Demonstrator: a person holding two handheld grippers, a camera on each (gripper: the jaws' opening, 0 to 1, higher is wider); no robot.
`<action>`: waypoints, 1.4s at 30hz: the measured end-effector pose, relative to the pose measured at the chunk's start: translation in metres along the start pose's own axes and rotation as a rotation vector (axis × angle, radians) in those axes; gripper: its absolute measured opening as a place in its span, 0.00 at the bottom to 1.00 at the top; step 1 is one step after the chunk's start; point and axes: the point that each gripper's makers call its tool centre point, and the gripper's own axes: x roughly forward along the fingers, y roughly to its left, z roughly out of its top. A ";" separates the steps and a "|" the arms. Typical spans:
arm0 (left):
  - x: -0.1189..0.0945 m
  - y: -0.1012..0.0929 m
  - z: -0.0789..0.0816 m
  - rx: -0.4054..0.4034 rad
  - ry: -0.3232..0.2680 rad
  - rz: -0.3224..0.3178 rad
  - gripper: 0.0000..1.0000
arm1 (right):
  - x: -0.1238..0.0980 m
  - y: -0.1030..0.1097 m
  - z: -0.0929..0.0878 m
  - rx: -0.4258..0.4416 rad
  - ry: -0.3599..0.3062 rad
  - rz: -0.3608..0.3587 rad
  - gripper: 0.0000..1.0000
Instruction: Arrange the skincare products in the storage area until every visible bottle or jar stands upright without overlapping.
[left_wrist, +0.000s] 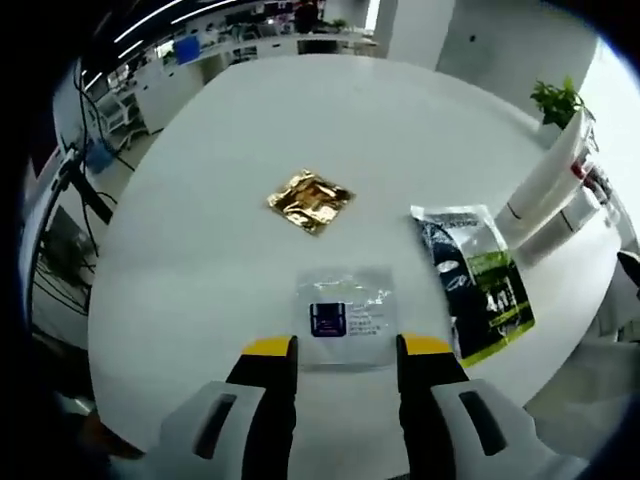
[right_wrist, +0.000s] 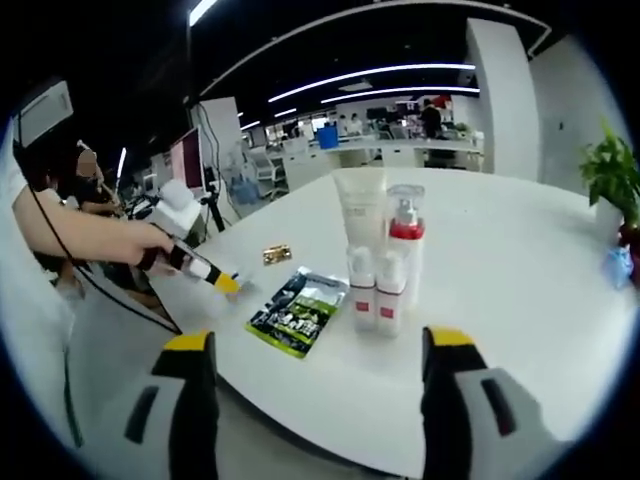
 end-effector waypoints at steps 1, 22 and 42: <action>0.001 -0.001 -0.001 -0.001 0.002 0.003 0.36 | 0.000 0.000 0.000 0.000 0.000 0.000 0.85; 0.017 -0.020 -0.017 -0.042 -0.003 0.043 0.36 | 0.000 0.002 0.001 -0.004 0.000 0.004 0.85; 0.022 -0.018 -0.013 -0.047 -0.016 0.078 0.37 | 0.001 0.001 -0.001 -0.014 0.011 -0.004 0.85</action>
